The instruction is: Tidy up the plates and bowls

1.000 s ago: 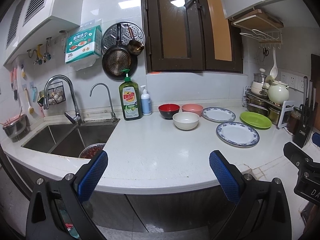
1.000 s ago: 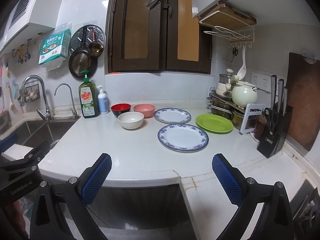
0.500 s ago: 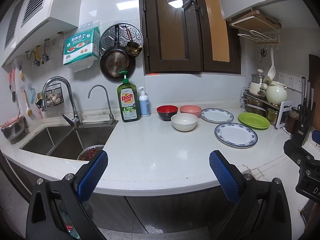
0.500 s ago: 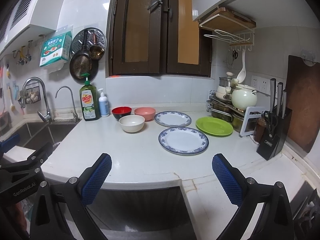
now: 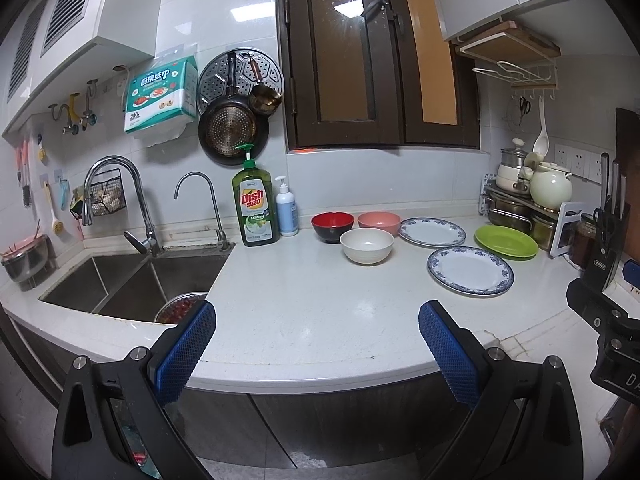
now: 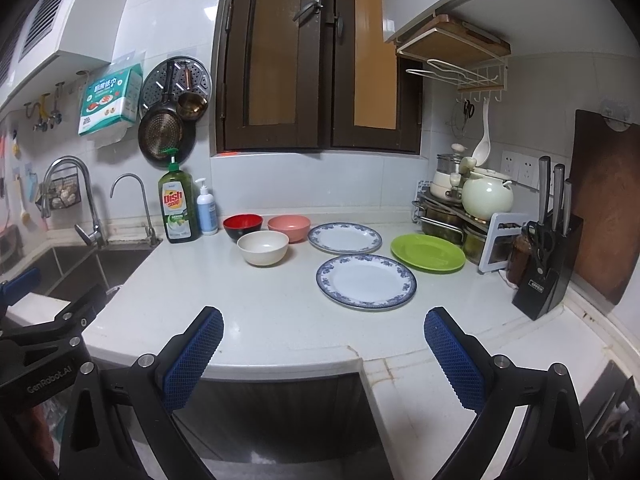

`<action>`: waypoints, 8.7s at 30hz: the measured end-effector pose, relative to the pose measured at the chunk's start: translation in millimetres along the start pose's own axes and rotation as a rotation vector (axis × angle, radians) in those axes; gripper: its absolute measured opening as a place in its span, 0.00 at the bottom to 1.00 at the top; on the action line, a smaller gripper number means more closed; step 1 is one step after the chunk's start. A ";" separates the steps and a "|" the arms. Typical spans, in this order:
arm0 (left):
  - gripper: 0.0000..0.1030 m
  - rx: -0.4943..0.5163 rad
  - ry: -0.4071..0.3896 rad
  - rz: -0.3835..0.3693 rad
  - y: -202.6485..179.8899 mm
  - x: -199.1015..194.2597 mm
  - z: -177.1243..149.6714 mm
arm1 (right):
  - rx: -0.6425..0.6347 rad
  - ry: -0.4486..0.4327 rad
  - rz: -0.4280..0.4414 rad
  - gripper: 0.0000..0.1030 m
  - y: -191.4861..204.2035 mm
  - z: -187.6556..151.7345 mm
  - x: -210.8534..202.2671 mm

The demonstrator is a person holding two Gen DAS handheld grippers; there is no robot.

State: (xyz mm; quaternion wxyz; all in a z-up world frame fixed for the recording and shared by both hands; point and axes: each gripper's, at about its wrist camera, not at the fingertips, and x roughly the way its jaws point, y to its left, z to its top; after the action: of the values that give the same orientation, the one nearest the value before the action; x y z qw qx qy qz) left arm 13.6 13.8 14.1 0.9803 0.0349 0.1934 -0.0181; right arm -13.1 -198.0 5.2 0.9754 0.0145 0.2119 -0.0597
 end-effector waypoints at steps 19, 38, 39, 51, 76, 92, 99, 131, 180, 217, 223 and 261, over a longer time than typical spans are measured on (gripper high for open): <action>1.00 0.027 0.061 -0.039 -24.3 16.2 -0.2 | 0.039 0.062 0.001 0.99 -16.3 -2.8 15.3; 0.99 0.194 0.177 -0.248 -62.6 156.7 51.8 | 0.166 0.239 -0.095 0.99 -44.7 16.1 132.8; 0.99 0.209 0.176 -0.260 -64.8 166.7 55.5 | 0.175 0.243 -0.122 0.99 -43.7 19.7 142.4; 0.93 0.307 0.279 -0.422 -111.9 272.8 93.0 | 0.269 0.381 -0.258 0.99 -66.5 47.2 229.4; 0.61 0.322 0.551 -0.459 -241.9 441.2 48.6 | 0.311 0.536 -0.251 0.70 -177.5 12.5 400.1; 0.46 0.318 0.623 -0.503 -261.1 467.7 40.5 | 0.322 0.590 -0.224 0.52 -191.5 -0.8 432.7; 0.40 0.322 0.622 -0.500 -263.4 470.3 39.8 | 0.327 0.607 -0.203 0.41 -192.7 -3.9 439.6; 0.32 0.186 0.544 -0.461 -195.3 419.6 71.1 | 0.247 0.546 -0.209 0.36 -152.2 28.8 393.5; 0.32 -0.130 0.551 -0.035 123.0 346.3 6.5 | -0.049 0.549 0.199 0.36 152.6 23.8 368.8; 0.43 -0.137 0.669 -0.004 134.5 376.2 -37.2 | -0.078 0.679 0.222 0.38 175.8 -6.2 405.1; 0.71 -0.103 0.622 0.049 134.1 366.6 -23.0 | -0.077 0.669 0.227 0.46 175.3 -0.9 399.1; 0.97 0.229 0.375 -0.329 -114.4 344.2 99.6 | 0.167 0.411 -0.155 0.71 -59.8 64.2 321.7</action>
State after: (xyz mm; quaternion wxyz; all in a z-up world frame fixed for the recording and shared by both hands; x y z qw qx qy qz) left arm 363.9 -115.2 -32.0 0.9010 0.1166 0.3711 -0.1919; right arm 296.5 -296.3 -70.1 0.8996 0.0906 0.4010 -0.1475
